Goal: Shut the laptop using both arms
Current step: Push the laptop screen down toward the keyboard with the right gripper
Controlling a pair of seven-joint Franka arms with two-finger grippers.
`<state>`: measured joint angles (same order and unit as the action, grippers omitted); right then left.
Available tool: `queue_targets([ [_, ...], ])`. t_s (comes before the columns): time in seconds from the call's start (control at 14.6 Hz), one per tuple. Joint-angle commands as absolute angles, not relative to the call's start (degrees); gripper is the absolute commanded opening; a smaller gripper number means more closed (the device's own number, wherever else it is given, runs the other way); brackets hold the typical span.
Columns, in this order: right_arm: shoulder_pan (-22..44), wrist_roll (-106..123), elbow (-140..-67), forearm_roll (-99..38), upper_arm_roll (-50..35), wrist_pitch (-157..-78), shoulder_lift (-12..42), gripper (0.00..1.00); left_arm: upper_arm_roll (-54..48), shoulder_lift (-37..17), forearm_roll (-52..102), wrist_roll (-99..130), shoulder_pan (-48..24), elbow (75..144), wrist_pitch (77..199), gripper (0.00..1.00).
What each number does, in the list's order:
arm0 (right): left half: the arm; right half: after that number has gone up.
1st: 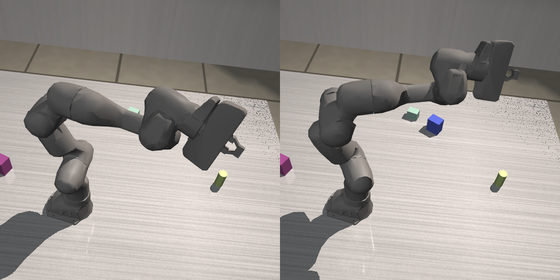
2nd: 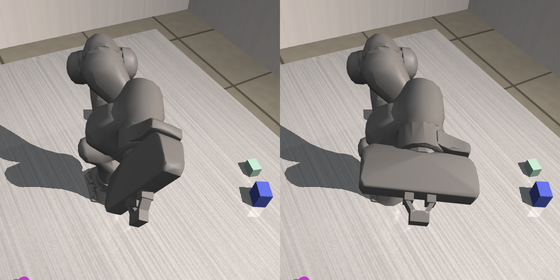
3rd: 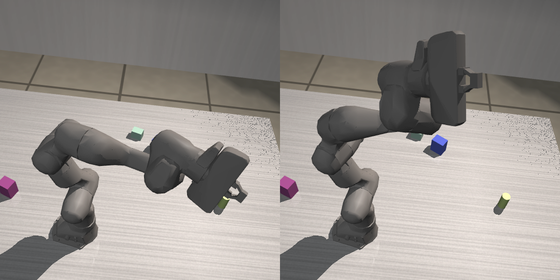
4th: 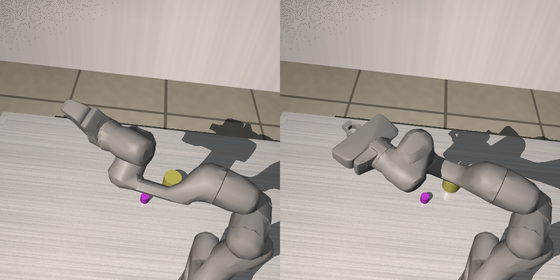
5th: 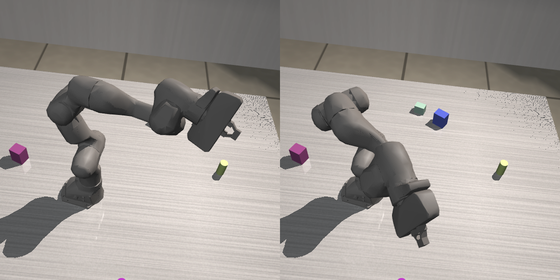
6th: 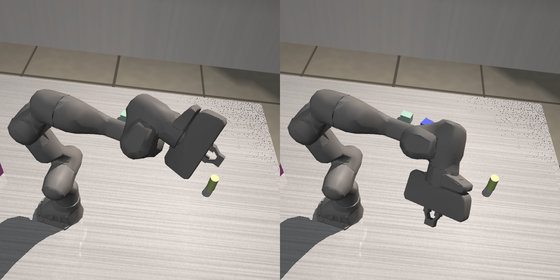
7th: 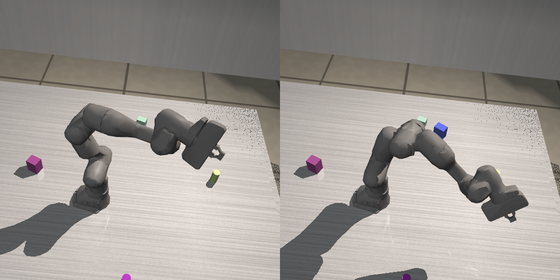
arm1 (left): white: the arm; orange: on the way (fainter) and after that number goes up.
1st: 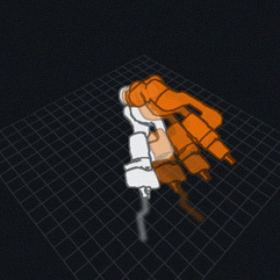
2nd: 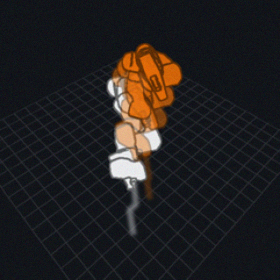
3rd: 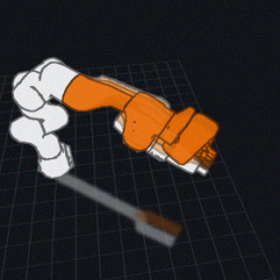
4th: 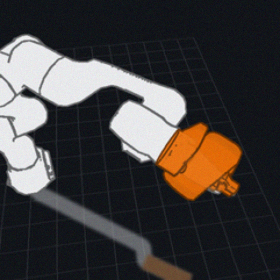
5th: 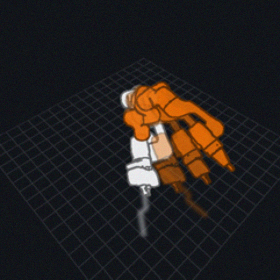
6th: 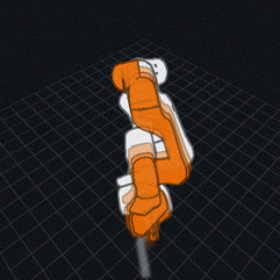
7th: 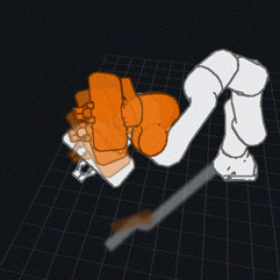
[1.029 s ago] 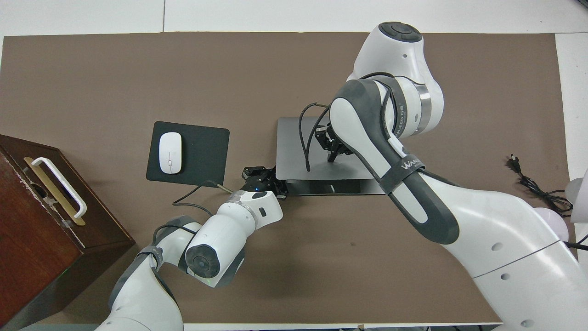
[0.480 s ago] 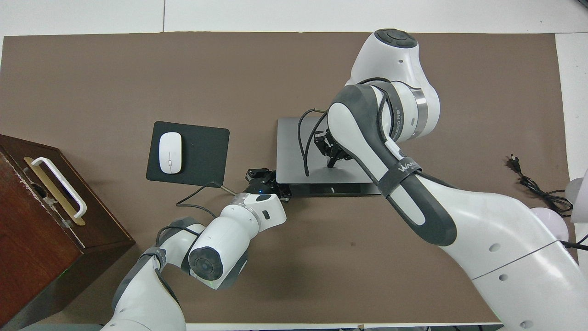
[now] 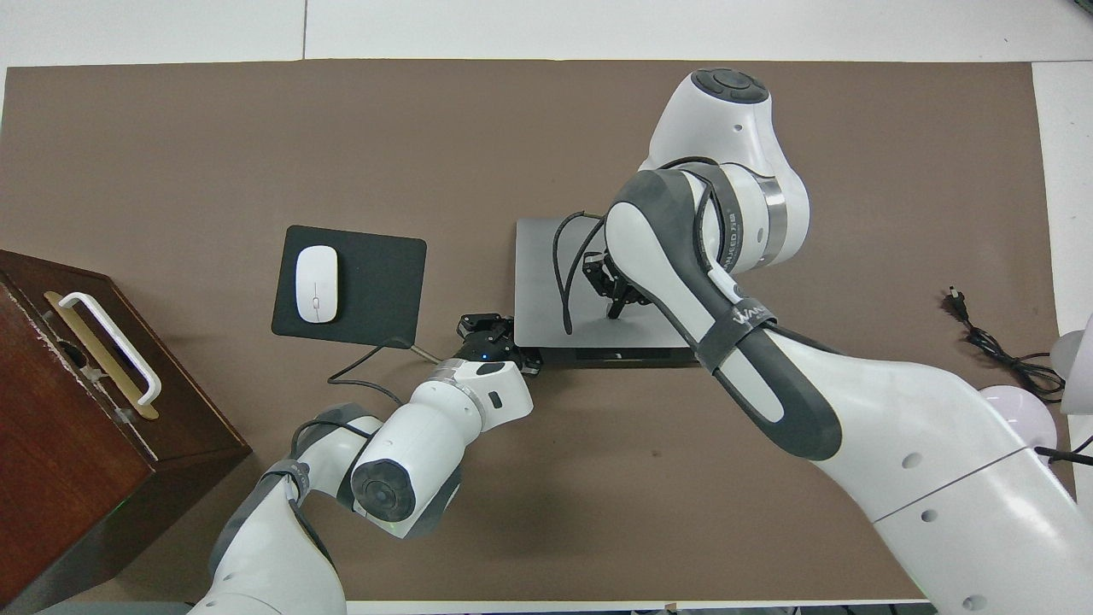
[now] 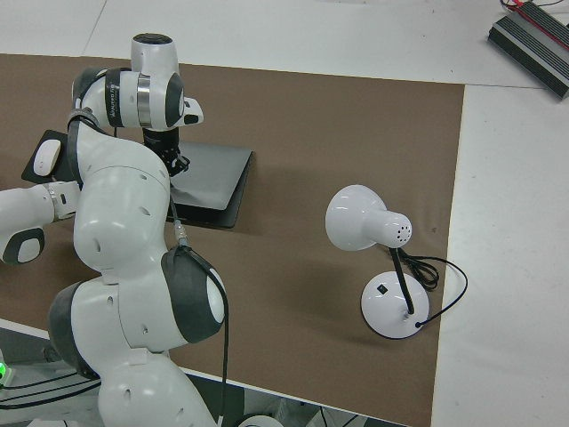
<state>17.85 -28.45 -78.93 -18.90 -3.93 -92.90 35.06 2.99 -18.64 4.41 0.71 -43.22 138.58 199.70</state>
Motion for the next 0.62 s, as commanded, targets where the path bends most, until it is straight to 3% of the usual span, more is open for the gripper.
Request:
queue_targets([
  [0.0, 17.58, -26.63, -82.88, -20.39, -4.13, -94.83, 32.78, 0.00, 3.16, -20.92, 3.60, 1.05, -44.56, 138.69, 200.57, 0.00],
  [0.55, 17.84, -28.47, -81.83, -20.48, -4.30, -94.48, 31.74, 0.00, 3.16, -21.01, 3.60, 1.14, -44.65, 138.87, 200.57, 0.00],
])
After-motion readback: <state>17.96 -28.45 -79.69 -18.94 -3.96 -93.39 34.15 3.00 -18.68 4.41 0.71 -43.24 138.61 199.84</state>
